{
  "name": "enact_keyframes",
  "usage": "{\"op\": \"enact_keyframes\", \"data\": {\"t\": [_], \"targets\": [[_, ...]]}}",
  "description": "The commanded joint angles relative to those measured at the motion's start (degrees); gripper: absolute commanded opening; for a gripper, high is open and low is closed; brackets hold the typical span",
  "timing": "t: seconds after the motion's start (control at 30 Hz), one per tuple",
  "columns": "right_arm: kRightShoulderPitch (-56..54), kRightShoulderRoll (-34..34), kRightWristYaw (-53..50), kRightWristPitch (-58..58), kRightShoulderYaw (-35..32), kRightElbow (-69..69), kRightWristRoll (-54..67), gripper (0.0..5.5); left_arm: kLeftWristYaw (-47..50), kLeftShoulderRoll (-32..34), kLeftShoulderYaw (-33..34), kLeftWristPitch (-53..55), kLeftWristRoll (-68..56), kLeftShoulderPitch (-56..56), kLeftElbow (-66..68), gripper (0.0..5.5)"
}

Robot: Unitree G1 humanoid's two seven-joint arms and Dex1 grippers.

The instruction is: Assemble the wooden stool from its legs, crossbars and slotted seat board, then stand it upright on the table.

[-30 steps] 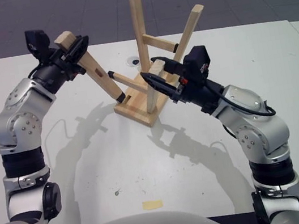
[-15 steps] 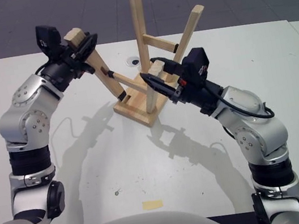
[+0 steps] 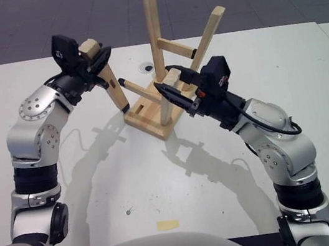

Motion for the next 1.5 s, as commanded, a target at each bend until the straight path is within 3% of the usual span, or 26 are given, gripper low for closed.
{"op": "enact_keyframes", "data": {"t": [0.03, 0.5, 1.13, 1.5], "targets": [[2.7, -0.3, 0.2, 2.3, 1.5, 0.7, -0.3, 2.11, -0.5, -0.1, -1.2, -0.5, 1.9, 0.9, -0.3, 1.02], [3.4, 1.0, -2.0, 2.1, 2.8, -0.2, -0.4, 2.11, -0.6, -3.3, -3.5, 2.1, 1.4, 3.3, -4.6, 1.02], [4.2, 0.9, -2.1, 1.8, 3.9, -0.8, -1.5, 2.11, -0.9, -2.6, 1.4, 3.6, 0.9, -0.2, -6.0, 1.02], [4.6, 1.2, -2.2, 1.3, 4.0, -0.6, -2.1, 2.11, -1.0, -3.5, -0.7, 3.8, 1.3, 2.0, -7.2, 1.02]]}}
